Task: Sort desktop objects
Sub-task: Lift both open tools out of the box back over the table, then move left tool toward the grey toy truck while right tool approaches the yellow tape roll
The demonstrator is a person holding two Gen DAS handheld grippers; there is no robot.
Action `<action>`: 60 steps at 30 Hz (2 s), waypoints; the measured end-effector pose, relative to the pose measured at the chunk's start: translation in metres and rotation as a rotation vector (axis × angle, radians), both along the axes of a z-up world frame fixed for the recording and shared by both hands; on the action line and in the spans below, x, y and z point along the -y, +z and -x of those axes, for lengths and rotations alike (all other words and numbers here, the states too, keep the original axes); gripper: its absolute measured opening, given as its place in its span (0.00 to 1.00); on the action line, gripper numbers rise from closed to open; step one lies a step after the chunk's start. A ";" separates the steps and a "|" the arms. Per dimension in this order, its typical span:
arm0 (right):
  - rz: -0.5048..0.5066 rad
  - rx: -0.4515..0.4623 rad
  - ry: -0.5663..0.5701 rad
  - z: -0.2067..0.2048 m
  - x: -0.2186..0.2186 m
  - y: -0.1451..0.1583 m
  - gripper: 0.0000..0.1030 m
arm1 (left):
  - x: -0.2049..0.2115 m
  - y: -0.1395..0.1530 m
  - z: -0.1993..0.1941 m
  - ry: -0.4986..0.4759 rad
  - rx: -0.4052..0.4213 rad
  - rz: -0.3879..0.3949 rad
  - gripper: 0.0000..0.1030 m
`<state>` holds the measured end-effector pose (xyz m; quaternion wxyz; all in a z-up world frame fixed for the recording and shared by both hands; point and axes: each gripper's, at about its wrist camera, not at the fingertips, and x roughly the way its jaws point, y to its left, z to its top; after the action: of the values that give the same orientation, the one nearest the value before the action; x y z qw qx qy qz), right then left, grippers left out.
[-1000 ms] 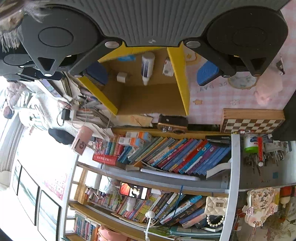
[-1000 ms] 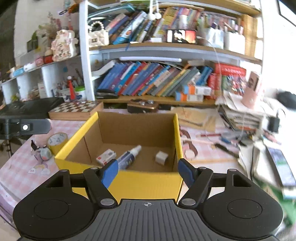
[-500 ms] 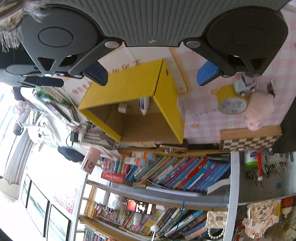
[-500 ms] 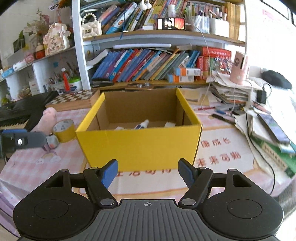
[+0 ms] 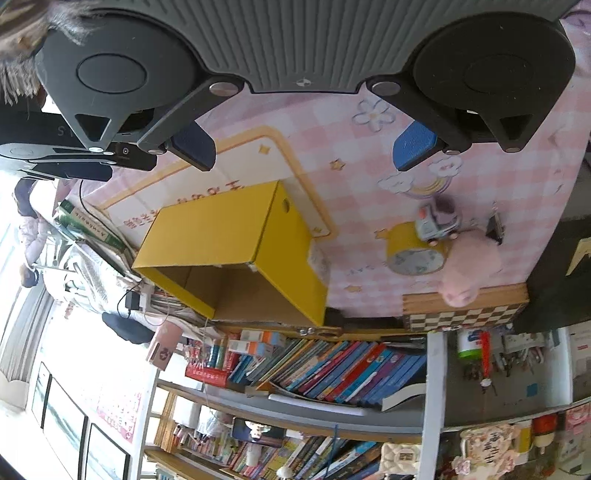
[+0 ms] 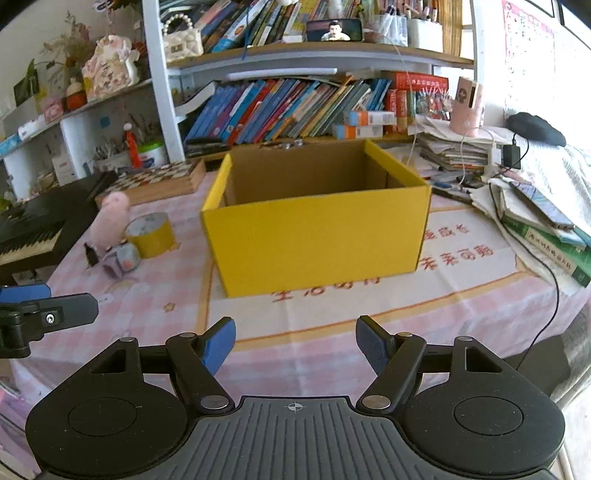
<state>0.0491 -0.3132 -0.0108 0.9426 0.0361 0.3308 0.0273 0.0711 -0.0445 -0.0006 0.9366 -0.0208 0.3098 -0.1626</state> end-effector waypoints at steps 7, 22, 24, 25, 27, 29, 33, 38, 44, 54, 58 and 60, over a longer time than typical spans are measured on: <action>-0.022 -0.034 0.028 0.008 -0.025 -0.007 0.72 | -0.024 -0.004 0.007 0.027 -0.003 -0.023 1.00; 0.018 -0.070 0.181 0.009 -0.085 -0.011 0.72 | -0.072 -0.013 0.021 0.104 -0.019 -0.001 1.00; 0.024 -0.075 0.207 0.008 -0.093 -0.011 0.72 | -0.078 -0.012 0.024 0.122 -0.017 0.000 1.00; 0.026 -0.077 0.219 0.008 -0.096 -0.011 0.72 | -0.081 -0.012 0.026 0.130 -0.016 0.000 1.00; 0.030 -0.080 0.246 0.007 -0.105 -0.011 0.72 | -0.088 -0.012 0.029 0.150 -0.015 -0.001 1.00; 0.036 -0.081 0.277 0.006 -0.113 -0.011 0.72 | -0.095 -0.012 0.032 0.173 -0.015 0.001 1.00; 0.049 -0.074 0.330 0.004 -0.127 -0.009 0.72 | -0.106 -0.011 0.035 0.210 -0.016 0.004 1.00; 0.052 -0.068 0.364 -0.001 -0.135 -0.008 0.72 | -0.111 -0.010 0.034 0.236 -0.011 0.004 1.00; 0.046 -0.063 0.382 -0.011 -0.138 -0.008 0.72 | -0.112 -0.009 0.026 0.251 -0.006 -0.002 1.00; 0.040 -0.048 0.422 -0.045 -0.145 -0.008 0.72 | -0.115 -0.004 0.002 0.309 0.006 -0.014 1.00; 0.035 -0.059 0.427 -0.064 -0.145 -0.011 0.72 | -0.113 -0.003 -0.016 0.325 0.011 -0.015 1.00; 0.037 -0.060 0.436 -0.074 -0.145 -0.012 0.72 | -0.111 -0.003 -0.026 0.329 0.010 -0.016 1.00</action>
<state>0.1229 -0.1679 -0.0229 0.9046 -0.0526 0.3591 0.2234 0.0975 0.0663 -0.0036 0.9523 -0.0629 0.2986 -0.0047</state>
